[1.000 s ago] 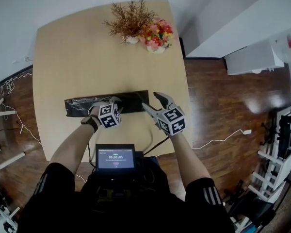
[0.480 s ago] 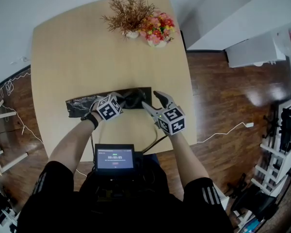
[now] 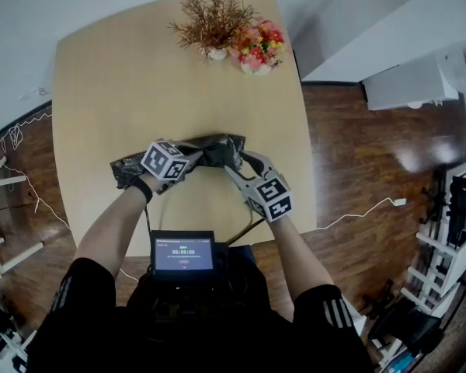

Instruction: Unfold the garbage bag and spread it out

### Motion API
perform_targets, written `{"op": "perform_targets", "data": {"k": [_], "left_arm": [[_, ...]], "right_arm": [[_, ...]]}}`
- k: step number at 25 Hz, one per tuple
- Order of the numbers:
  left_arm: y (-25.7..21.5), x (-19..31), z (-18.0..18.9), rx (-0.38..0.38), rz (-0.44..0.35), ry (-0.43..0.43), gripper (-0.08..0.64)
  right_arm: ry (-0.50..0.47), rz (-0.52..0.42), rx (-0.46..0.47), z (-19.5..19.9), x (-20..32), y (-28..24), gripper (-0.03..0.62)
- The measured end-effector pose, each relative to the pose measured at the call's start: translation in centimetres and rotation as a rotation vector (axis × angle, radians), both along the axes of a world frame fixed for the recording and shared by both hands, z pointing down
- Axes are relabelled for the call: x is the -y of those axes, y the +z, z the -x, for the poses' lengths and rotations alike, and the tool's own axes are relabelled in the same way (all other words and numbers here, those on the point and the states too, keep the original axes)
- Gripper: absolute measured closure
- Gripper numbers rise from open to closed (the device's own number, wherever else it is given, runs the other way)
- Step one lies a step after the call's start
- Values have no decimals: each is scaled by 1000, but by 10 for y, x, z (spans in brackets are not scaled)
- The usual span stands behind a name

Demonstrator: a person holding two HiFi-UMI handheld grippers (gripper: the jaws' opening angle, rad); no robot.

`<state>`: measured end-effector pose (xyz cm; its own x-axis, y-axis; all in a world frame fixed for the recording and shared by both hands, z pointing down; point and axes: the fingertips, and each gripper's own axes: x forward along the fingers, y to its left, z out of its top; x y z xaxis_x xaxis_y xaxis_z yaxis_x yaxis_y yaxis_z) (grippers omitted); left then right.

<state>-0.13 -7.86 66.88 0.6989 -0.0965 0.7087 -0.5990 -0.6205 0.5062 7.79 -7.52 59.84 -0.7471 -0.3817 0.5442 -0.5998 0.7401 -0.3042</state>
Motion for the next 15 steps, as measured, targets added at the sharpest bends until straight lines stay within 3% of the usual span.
{"op": "perform_targets", "data": {"k": [3,9,15], "left_arm": [[-9,9,4,-53,20,-80,559],[-22,17,6,-94,11,-128,559],[-29,13,4,-126,12,-141,559]], "right_arm": [[22,95,69,14,-13,5,382],[-32,312,148,54,-51,37,380],[200,489,391,67,-25,34,390]]}}
